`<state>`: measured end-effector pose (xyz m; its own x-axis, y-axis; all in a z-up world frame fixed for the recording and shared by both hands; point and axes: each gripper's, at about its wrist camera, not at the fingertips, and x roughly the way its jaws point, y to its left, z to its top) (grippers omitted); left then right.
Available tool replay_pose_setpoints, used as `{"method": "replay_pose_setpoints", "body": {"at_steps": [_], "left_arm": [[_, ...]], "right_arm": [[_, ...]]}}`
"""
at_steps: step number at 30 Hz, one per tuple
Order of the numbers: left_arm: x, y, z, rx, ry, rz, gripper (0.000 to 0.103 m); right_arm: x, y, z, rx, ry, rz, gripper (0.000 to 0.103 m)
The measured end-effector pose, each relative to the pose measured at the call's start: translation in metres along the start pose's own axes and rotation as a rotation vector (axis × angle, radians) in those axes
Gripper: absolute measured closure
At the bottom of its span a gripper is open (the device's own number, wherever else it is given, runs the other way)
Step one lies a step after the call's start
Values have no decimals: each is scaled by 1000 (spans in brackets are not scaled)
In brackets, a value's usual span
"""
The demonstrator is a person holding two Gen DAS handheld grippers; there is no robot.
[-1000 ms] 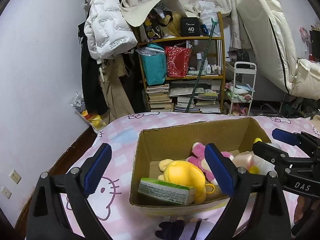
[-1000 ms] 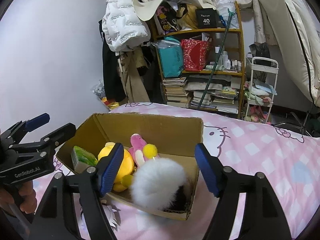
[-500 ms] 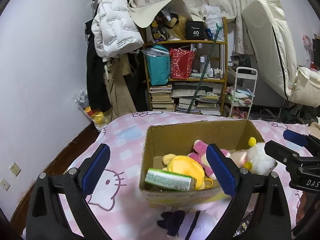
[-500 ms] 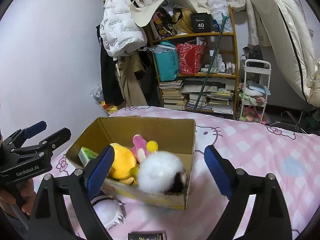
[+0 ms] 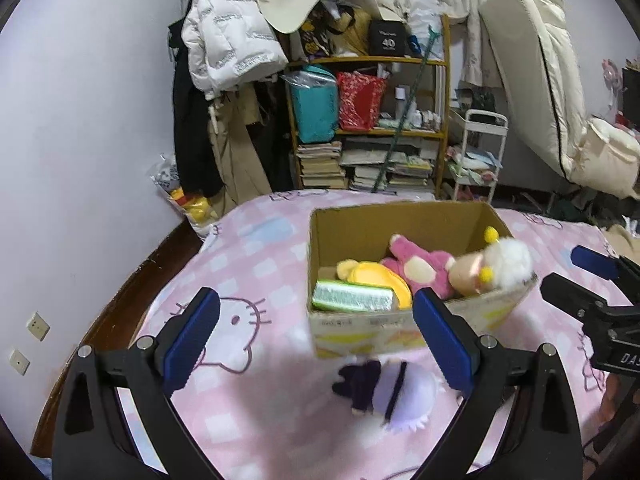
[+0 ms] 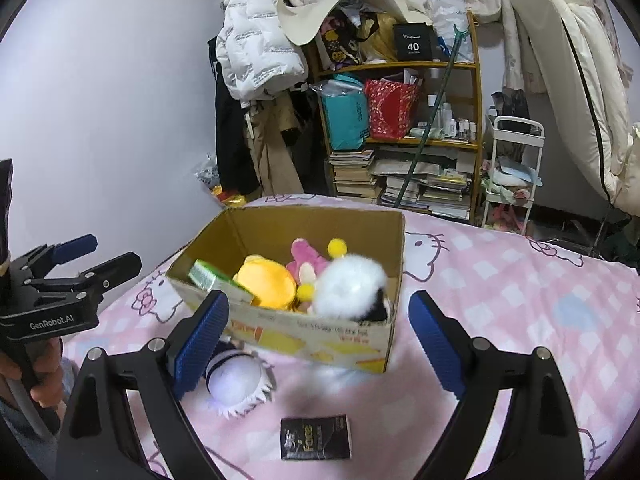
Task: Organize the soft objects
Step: 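Grasp the purple-haired doll with the left tool while the right tool grasps the black tissue pack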
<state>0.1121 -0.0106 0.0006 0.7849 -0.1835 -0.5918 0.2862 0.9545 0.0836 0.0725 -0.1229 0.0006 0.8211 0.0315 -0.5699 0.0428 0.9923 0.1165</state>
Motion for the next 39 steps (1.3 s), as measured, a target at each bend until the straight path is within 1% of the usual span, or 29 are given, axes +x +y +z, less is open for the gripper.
{"method": "replay_pose_setpoints", "body": {"at_steps": [5, 10, 13, 19, 23, 34, 37, 39], "left_arm": [[-12, -4, -7, 28, 2, 11, 7], [-14, -5, -17, 43, 46, 1, 7], [-11, -2, -22, 35, 78, -5, 7], [-1, 2, -25, 13, 120, -21, 7], [5, 2, -25, 16, 143, -36, 7], [20, -6, -27, 41, 171, -62, 7], [26, -11, -29, 63, 176, -41, 7], [30, -12, -29, 66, 186, -47, 7]], "right_arm": [[-11, 2, -11, 17, 15, -15, 7], [-13, 5, -21, 15, 42, -31, 6], [-13, 7, -26, 16, 58, -33, 4], [-9, 11, -32, 4, 85, -46, 4], [-4, 11, -37, -7, 102, -81, 4], [8, 9, -43, -13, 152, -89, 4], [10, 9, -44, -24, 161, -101, 4], [12, 10, -44, -23, 167, -100, 3]]}}
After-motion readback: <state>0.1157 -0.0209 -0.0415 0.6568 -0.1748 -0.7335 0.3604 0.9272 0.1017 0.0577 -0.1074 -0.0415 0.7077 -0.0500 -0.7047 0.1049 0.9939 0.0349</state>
